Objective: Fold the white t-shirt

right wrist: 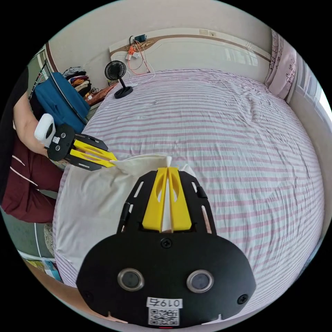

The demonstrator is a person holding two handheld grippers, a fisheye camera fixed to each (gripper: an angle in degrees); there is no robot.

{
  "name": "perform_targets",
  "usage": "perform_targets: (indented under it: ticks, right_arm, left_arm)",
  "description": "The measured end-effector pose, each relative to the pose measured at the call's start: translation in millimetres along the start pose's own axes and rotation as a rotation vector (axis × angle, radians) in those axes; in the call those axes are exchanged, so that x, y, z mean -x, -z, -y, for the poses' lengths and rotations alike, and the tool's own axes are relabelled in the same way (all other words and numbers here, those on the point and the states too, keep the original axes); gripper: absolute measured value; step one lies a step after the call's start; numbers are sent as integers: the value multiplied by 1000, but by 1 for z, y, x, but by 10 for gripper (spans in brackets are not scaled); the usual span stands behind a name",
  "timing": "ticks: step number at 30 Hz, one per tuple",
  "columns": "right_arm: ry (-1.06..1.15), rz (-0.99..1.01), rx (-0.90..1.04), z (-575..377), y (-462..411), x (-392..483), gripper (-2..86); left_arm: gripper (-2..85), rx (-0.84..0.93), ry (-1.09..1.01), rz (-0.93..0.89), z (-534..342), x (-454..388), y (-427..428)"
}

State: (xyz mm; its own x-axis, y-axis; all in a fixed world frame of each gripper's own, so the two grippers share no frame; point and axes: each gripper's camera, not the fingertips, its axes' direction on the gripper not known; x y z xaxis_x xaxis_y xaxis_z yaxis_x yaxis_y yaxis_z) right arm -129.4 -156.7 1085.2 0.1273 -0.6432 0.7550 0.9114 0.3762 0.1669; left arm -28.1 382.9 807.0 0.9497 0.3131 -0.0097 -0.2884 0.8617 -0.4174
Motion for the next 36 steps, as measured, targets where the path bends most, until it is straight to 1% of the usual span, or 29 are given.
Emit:
perform_targets:
  ticks: [3,5,7,9,11,14,15,19,20,22,24,26,27,28,29,30,31,32,34,36]
  right_arm:
    - [-16,-9,48,-25,-2,15,18]
    - [-66,-40,128,-44,-10,21,75]
    - [-106,-50,144,-56,-11,23,87]
    - [-140,-39,120,-61,-4,25,82]
    - [-182,-38,30,-56,14,29,53]
    - [-240,-45,2,-38,17,36,8]
    - [-259,-52,22,-35,13,37,5]
    - [-253,1,185,-23,-20,51,-7]
    - [-250,-6,256,-24,-29,56,-8]
    - [-215,-46,305,-27,-33,69,-8]
    - [-225,-65,288,-29,-26,78,-6]
    - [-273,-55,133,-29,-2,90,3]
    - [-273,-64,102,-29,3,95,6]
    - [-266,-101,87,-29,8,105,43]
    - [-249,-146,93,-28,10,116,72]
    - [-237,-169,101,-28,10,122,83]
    - [-195,-233,137,-28,7,135,97]
    - [-129,-305,186,-27,0,149,103]
    - [-42,-351,203,-26,-8,169,100]
    - [27,-388,230,-21,-17,186,96]
  left_arm:
    - [13,-1,-145,71,6,-43,7]
    - [12,15,-214,92,9,-64,7]
    - [12,41,-256,126,10,-81,5]
    - [13,29,-327,173,11,-101,8]
    - [13,32,-350,179,12,-111,11]
    - [15,49,-345,146,16,-115,16]
    - [16,50,-348,142,18,-117,19]
    - [25,55,-362,98,18,-119,30]
    - [27,44,-360,82,16,-117,36]
    - [27,32,-327,67,13,-111,47]
    - [24,-13,-243,35,13,-93,64]
    - [26,-35,-188,26,20,-81,70]
    - [30,-44,-164,2,27,-75,70]
    - [32,-42,-157,-10,31,-73,69]
    - [38,-38,-159,-28,37,-71,66]
    - [47,-26,-167,-36,43,-72,62]
    - [53,-14,-171,-40,45,-73,60]
    - [65,9,-174,-47,49,-75,55]
    - [73,27,-180,-55,52,-81,52]
    - [73,48,-180,-20,55,-90,48]
